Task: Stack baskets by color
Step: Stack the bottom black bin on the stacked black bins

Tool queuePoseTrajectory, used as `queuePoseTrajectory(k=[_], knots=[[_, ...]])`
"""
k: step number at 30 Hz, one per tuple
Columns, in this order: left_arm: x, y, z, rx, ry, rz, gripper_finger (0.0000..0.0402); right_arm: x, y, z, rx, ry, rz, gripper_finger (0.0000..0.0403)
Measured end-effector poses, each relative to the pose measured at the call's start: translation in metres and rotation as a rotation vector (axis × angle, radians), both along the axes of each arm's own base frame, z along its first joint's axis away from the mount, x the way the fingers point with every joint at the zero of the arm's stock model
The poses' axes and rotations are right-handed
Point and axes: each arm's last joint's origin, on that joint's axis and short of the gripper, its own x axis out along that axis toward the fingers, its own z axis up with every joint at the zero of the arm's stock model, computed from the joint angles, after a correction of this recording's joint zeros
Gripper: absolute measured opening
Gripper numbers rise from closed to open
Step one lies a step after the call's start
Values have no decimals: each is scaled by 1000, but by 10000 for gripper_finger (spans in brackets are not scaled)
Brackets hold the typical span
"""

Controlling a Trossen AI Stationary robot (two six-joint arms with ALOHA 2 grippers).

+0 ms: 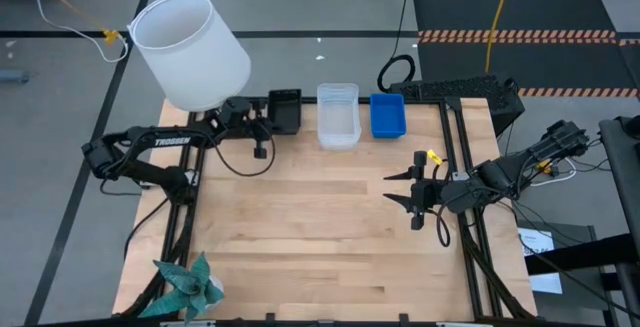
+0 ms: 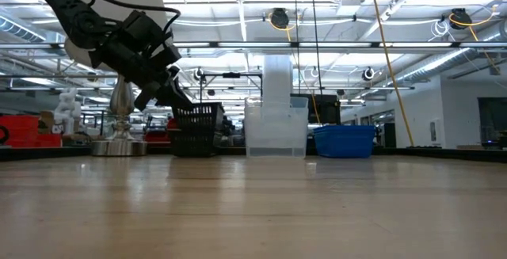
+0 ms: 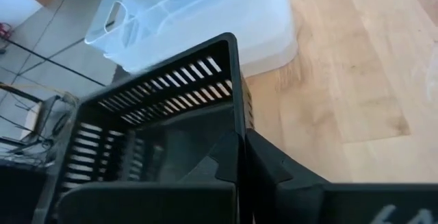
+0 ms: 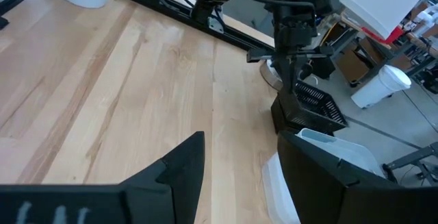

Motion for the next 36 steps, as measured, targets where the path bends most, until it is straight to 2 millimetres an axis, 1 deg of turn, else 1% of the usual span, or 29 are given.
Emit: queuePoseTrajectory(k=[4,8,12,15,20,26,28,36], knots=[[-2,3,0,8,5,26,8,0,0,0,0,0,0,178],[-2,4,-3,2,13,31,17,0,0,0,0,0,0,178],[0,5,-6,11,27,20,8,0,0,0,0,0,0,178],[1,6,-12,-4,48,19,8,0,0,0,0,0,0,178],[2,8,-15,-3,48,21,21,0,0,0,0,0,0,178],[2,8,-15,-6,48,22,10,0,0,0,-3,0,2,178],[2,8,-15,-8,49,22,15,0,0,0,-3,1,2,178],[2,8,-15,-16,49,48,59,0,0,0,-3,1,2,178]])
